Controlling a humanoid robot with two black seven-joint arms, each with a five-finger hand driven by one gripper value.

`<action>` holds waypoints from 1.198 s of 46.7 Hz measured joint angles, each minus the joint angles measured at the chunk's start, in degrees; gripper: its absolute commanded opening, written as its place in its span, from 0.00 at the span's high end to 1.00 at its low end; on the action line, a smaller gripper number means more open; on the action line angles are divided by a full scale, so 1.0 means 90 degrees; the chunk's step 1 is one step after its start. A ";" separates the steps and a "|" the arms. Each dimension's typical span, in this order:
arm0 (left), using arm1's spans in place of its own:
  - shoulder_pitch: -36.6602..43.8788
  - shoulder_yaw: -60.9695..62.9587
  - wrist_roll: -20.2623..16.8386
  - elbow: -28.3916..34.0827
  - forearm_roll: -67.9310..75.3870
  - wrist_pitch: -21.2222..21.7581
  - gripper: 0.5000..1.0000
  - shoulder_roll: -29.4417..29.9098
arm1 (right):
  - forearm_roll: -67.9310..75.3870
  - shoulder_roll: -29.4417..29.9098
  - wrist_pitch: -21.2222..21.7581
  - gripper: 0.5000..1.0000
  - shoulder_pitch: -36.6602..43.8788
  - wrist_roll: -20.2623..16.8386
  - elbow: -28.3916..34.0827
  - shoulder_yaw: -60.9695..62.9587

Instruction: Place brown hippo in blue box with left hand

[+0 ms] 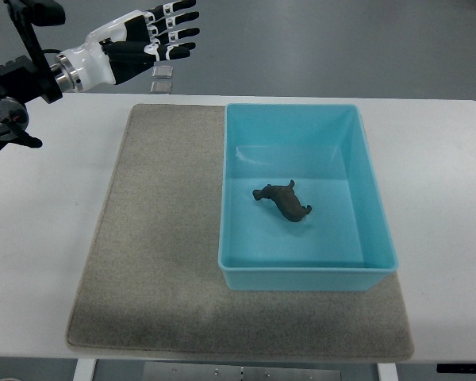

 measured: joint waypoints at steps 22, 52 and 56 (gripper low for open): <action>0.0855 -0.1005 0.1060 0.1110 -0.0981 -0.0611 0.00 -0.0103 | 0.0000 0.0000 0.0000 0.13 -0.0002 -0.0001 -0.0001 0.0000; 0.1362 -0.1862 0.2808 0.1279 -0.3086 -0.0609 0.00 -0.0497 | 0.0000 0.0000 0.0000 0.13 -0.0001 0.0001 0.0000 0.0001; 0.1349 -0.1871 0.2809 0.1296 -0.3093 -0.0609 0.00 -0.0498 | 0.0000 0.0000 0.0000 0.13 -0.0002 0.0000 0.0000 0.0001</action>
